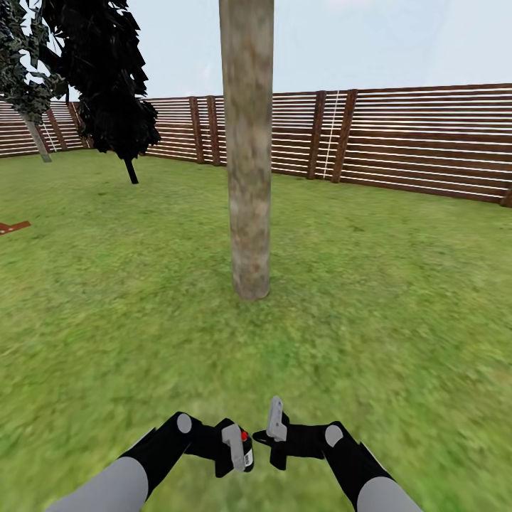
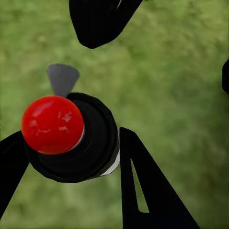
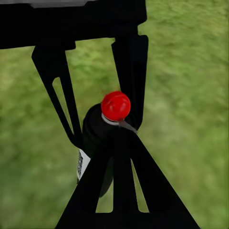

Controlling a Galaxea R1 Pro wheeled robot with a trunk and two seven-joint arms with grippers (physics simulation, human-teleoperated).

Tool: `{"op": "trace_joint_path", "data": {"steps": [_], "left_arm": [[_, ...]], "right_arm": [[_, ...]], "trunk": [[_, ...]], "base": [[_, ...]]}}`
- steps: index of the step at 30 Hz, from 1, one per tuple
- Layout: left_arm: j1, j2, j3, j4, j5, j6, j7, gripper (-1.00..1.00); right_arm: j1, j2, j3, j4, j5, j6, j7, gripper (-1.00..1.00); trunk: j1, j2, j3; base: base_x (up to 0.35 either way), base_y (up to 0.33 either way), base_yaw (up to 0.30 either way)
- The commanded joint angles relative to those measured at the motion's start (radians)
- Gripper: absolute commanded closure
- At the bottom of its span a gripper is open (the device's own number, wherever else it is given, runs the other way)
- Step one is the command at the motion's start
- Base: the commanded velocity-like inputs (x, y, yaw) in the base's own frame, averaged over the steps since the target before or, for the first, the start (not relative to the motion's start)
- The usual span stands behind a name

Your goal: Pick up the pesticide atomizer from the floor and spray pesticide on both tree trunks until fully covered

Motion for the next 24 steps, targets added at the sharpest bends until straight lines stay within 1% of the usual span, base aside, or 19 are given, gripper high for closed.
{"op": "trace_joint_path", "data": {"steps": [1, 12, 15, 18, 24], "left_arm": [[0.0, 0.0, 0.0, 0.0, 0.001, -0.001, 0.0, 1.0], [0.0, 0.0, -0.001, 0.001, 0.005, -0.014, -0.012, 1.0], [0.0, -0.004, -0.001, 0.001, 0.006, -0.015, -0.014, 1.0], [-0.001, -0.008, -0.001, 0.001, 0.006, -0.015, -0.03, 1.0], [-0.002, -0.009, -0.001, 0.0, 0.006, -0.016, -0.037, 1.0]], "right_arm": [[0.0, 0.0, 0.0, 0.0, 0.0, 0.0, 0.0, 1.0], [0.0, 0.0, 0.0, 0.0, 0.0, 0.0, 0.0, 1.0], [0.0, 0.0, 0.0, 0.0, 0.0, 0.0, 0.0, 1.0], [0.0, 0.0, 0.0, 0.0, 0.0, 0.0, 0.0, 1.0], [0.0, 0.0, 0.0, 0.0, 0.0, 0.0, 0.0, 1.0]], "trunk": [[0.0, 0.0, 0.0], [0.0, 0.0, 0.0], [0.0, 0.0, 0.0], [0.0, 0.0, 0.0], [0.0, 0.0, 0.0]], "base": [[0.0, 0.0, 0.0], [0.0, 0.0, 0.0], [0.0, 0.0, 0.0], [0.0, 0.0, 0.0], [0.0, 0.0, 0.0]]}}
